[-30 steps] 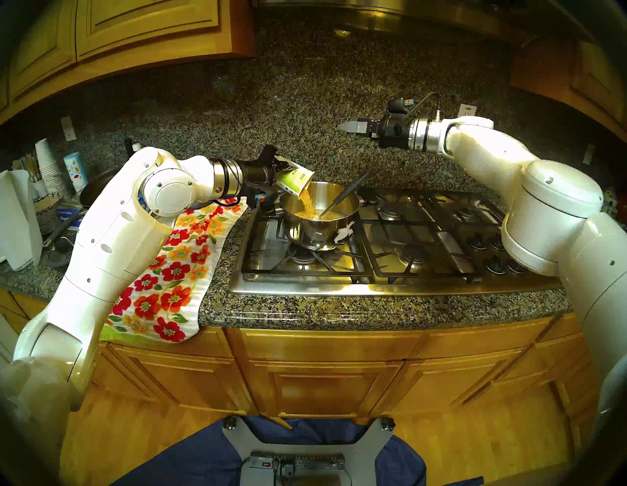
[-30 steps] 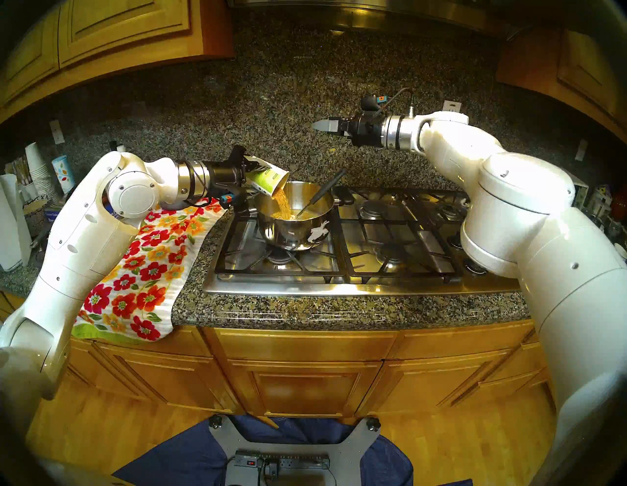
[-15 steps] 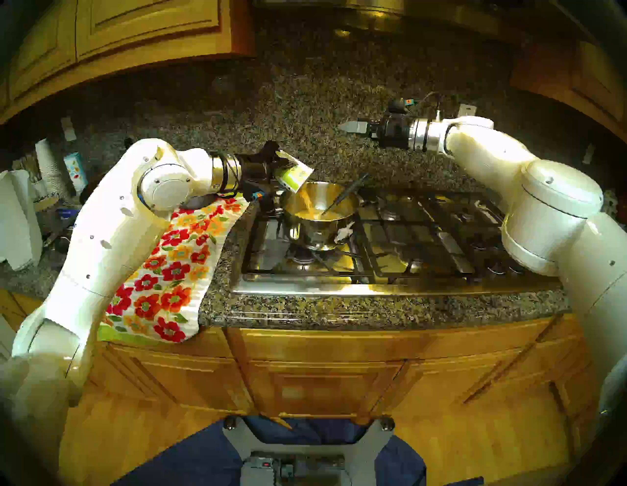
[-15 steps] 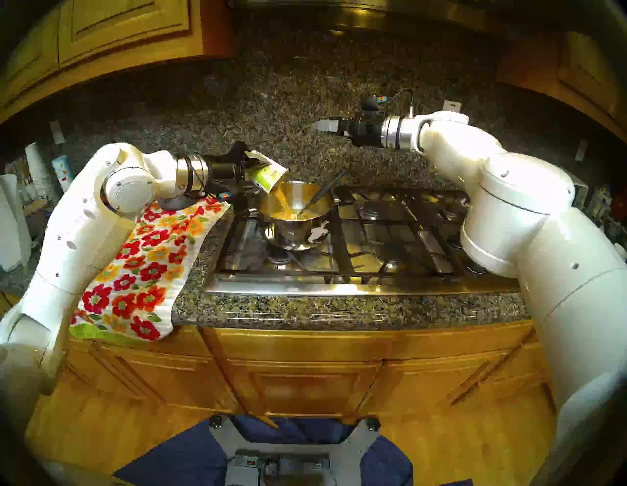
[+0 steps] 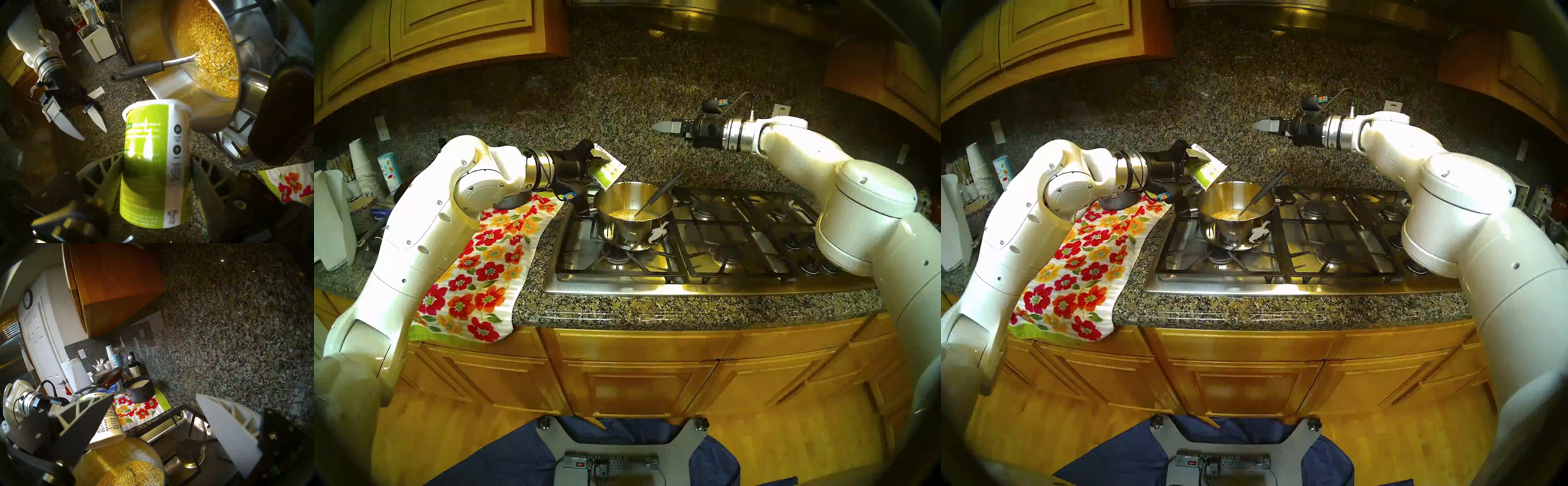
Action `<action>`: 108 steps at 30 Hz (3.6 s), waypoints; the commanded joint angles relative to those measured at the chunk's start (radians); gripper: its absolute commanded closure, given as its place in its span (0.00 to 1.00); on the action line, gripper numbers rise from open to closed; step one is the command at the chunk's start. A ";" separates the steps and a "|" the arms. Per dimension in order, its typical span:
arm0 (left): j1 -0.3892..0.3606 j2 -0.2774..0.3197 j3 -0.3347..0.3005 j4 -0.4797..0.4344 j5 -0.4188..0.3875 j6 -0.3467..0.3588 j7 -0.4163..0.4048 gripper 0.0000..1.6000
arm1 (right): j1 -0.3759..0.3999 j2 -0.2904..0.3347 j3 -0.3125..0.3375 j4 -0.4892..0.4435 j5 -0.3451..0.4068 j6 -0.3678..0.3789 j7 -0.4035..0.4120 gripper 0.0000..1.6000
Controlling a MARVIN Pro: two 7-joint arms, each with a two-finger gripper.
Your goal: Pour oats into pot and stir with a spoon
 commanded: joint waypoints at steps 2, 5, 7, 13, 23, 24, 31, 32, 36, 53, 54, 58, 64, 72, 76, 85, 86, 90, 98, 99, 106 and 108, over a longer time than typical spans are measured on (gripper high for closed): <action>-0.008 -0.025 -0.022 -0.024 0.027 0.032 0.052 0.53 | 0.045 0.001 0.010 -0.003 0.008 0.002 0.000 0.00; -0.013 -0.038 -0.032 -0.019 -0.016 0.048 0.009 0.53 | 0.045 0.001 0.010 -0.003 0.008 0.002 0.000 0.00; -0.013 -0.043 -0.042 -0.015 -0.041 0.061 -0.012 0.53 | 0.045 0.001 0.010 -0.003 0.008 0.002 0.000 0.00; -0.023 -0.056 -0.086 0.002 -0.134 0.110 -0.092 0.53 | 0.044 0.001 0.010 -0.003 0.007 0.001 0.000 0.00; -0.004 -0.041 -0.182 0.008 -0.268 0.186 -0.188 0.53 | 0.044 0.001 0.010 -0.003 0.007 0.001 0.000 0.00; 0.001 -0.042 -0.198 0.008 -0.291 0.199 -0.199 0.53 | 0.044 0.001 0.010 -0.003 0.007 0.001 0.000 0.00; 0.026 -0.041 -0.302 0.000 -0.438 0.270 -0.262 0.52 | 0.043 0.001 0.010 -0.003 0.007 0.000 0.000 0.00; 0.028 -0.039 -0.315 -0.001 -0.455 0.276 -0.269 0.52 | 0.043 0.001 0.010 -0.003 0.007 0.000 0.000 0.00; 0.044 -0.033 -0.381 -0.001 -0.558 0.312 -0.320 0.52 | 0.043 0.001 0.010 -0.003 0.007 0.000 0.000 0.00; 0.096 -0.033 -0.628 0.097 -0.976 0.454 -0.545 0.49 | 0.044 0.001 0.010 -0.003 0.007 0.001 0.000 0.00; 0.096 -0.033 -0.628 0.097 -0.976 0.454 -0.545 0.49 | 0.044 0.001 0.010 -0.003 0.007 0.001 0.000 0.00; 0.130 -0.039 -0.694 0.151 -1.082 0.463 -0.606 0.47 | 0.044 0.001 0.010 -0.003 0.007 0.001 0.000 0.00; 0.163 -0.051 -0.765 0.217 -1.195 0.456 -0.682 0.48 | 0.044 0.001 0.010 -0.003 0.007 0.002 0.000 0.00; 0.189 -0.060 -0.825 0.291 -1.288 0.463 -0.764 0.50 | 0.045 0.001 0.010 -0.003 0.007 0.002 0.000 0.00; 0.205 -0.064 -0.853 0.322 -1.320 0.450 -0.801 0.50 | 0.045 0.001 0.010 -0.003 0.007 0.002 0.000 0.00; 0.244 -0.064 -0.915 0.411 -1.375 0.437 -0.890 0.48 | 0.045 0.001 0.010 -0.003 0.007 0.003 -0.001 0.00; 0.244 -0.064 -0.915 0.411 -1.375 0.437 -0.890 0.48 | 0.045 0.001 0.010 -0.003 0.007 0.003 -0.001 0.00; 0.256 -0.062 -0.937 0.454 -1.394 0.442 -0.893 0.47 | 0.045 0.001 0.010 -0.003 0.007 0.003 -0.001 0.00; 0.295 -0.032 -0.938 0.538 -1.435 0.436 -0.893 0.45 | 0.045 0.001 0.011 -0.003 0.007 0.003 -0.001 0.00; 0.301 -0.027 -0.933 0.550 -1.443 0.438 -0.893 0.45 | 0.045 0.001 0.011 -0.003 0.007 0.003 -0.001 0.00; 0.345 -0.004 -0.910 0.593 -1.495 0.423 -0.893 0.42 | 0.045 0.001 0.011 -0.003 0.007 0.003 -0.001 0.00; 0.359 0.005 -0.899 0.611 -1.516 0.423 -0.893 0.42 | 0.045 0.001 0.011 -0.003 0.007 0.003 -0.001 0.00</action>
